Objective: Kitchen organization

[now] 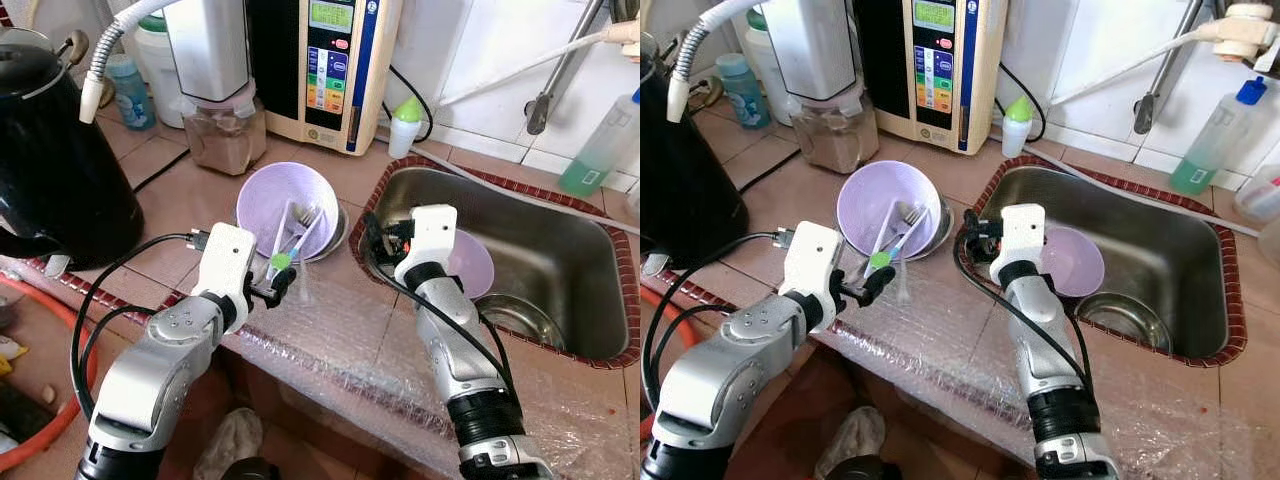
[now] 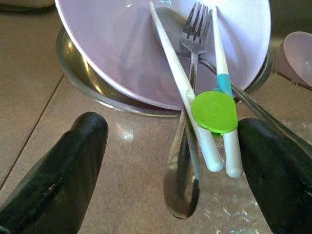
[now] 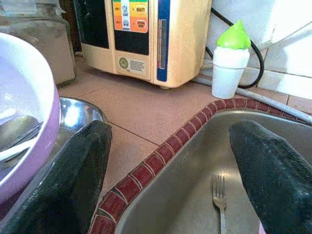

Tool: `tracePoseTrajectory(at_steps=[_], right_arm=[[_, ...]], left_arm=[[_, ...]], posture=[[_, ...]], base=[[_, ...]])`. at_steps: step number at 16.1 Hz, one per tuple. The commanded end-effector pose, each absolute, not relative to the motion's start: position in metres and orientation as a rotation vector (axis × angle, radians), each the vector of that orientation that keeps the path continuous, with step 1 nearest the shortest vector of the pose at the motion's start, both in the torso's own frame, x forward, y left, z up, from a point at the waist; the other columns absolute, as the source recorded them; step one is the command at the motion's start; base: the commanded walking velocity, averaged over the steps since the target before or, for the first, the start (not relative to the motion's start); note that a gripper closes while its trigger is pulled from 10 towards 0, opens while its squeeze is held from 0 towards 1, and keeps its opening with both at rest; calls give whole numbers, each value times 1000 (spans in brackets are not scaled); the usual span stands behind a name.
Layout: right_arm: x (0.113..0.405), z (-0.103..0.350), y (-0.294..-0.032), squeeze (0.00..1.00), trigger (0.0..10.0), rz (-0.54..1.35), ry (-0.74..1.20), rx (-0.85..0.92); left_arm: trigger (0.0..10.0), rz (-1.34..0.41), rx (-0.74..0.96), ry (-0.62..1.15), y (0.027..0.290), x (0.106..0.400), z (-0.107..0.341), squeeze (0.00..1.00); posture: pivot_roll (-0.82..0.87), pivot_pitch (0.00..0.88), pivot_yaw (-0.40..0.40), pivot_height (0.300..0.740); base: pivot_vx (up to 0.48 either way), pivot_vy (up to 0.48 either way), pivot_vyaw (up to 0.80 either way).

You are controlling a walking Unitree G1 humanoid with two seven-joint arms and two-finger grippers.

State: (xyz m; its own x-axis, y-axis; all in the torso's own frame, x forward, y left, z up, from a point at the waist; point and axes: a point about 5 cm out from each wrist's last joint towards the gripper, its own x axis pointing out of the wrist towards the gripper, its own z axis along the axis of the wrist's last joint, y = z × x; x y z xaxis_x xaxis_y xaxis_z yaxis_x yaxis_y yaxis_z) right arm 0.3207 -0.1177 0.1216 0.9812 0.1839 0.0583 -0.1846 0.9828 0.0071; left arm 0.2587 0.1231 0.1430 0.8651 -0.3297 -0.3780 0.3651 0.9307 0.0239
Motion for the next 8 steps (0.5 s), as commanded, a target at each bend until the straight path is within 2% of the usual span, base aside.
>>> tracePoseTrajectory(at_steps=[1,8], right_arm=[[323,123,-119,0,10000,179,-63,8],[323,121,-116,0,10000,185,-52,26]], left_arm=[[10000,-363,105,361,126,258,145,0],[10000,-309,95,307,131,265,154,0]], posture=[[106,0,-27,740],[112,0,-25,740]], base=[[0,0,0],[0,0,0]])
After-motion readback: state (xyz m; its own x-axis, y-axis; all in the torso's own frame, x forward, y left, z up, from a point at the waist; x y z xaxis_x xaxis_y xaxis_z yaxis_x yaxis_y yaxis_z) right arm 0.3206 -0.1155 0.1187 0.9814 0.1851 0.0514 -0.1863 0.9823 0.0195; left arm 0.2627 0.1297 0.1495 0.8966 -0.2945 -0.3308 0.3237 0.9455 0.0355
